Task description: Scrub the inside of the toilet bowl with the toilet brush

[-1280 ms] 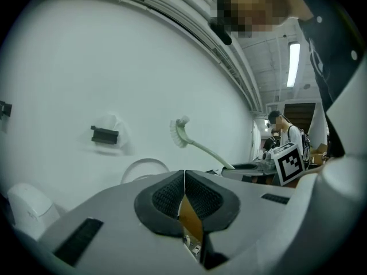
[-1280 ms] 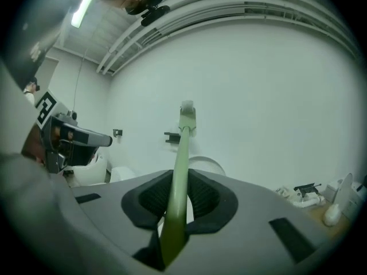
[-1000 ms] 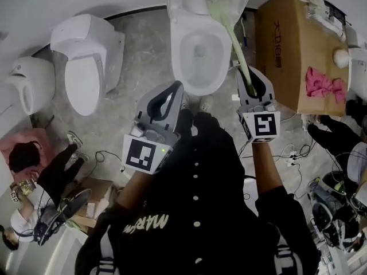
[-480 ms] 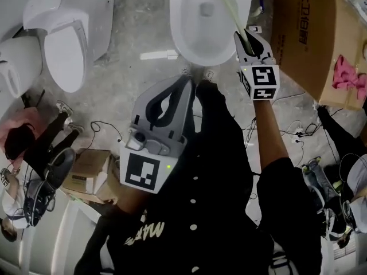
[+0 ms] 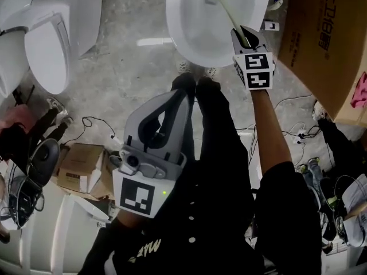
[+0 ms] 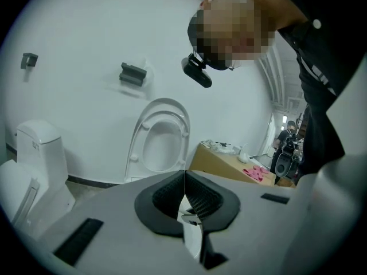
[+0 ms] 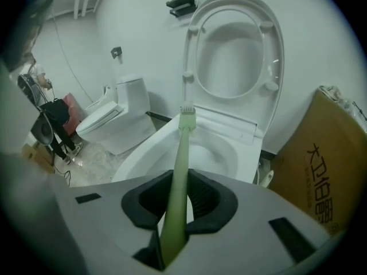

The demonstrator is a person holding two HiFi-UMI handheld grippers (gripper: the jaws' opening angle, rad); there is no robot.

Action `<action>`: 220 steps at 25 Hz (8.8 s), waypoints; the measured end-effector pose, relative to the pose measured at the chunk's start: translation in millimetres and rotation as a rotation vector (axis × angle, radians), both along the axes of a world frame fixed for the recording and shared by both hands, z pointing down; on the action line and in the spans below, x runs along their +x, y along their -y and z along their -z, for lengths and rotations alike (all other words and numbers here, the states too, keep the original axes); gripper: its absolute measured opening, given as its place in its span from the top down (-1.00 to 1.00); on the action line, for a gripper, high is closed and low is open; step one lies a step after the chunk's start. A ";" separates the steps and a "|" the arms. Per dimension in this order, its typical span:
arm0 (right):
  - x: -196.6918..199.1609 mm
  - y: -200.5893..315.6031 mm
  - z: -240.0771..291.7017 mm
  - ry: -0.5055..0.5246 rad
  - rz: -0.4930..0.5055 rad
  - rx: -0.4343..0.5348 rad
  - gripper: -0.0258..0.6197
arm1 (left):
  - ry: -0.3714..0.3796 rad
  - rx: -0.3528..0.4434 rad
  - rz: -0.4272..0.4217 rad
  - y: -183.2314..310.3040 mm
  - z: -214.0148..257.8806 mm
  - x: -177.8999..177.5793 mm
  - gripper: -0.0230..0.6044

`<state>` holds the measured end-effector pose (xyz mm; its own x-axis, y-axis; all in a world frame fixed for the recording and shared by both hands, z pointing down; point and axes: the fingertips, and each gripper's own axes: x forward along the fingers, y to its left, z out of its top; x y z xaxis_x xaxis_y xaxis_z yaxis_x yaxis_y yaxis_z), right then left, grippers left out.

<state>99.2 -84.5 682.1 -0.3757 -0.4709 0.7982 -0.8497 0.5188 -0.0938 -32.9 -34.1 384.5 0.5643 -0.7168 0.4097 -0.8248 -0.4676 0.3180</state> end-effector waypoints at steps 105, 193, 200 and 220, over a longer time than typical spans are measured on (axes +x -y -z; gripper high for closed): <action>39.3 -31.4 -102.9 -0.739 1.746 -0.560 0.66 | -0.028 -0.083 0.012 33.5 -74.4 0.9 0.83; 17.5 0.2 -168.3 -0.614 0.582 -0.568 0.66 | -0.022 -0.134 -0.033 48.3 -95.1 12.1 0.83; 16.4 59.4 -160.4 -0.677 0.610 -0.473 0.66 | -0.027 -0.137 -0.022 50.6 -95.4 7.1 0.84; 53.9 76.7 -159.3 -0.861 0.784 -0.465 0.66 | -0.019 -0.137 -0.018 50.5 -97.9 5.5 0.84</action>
<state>153.2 -161.3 841.4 0.2986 0.0350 0.9537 -0.2040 0.9786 0.0280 -27.4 -84.5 482.4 0.5848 -0.6448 0.4922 -0.8101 -0.4330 0.3953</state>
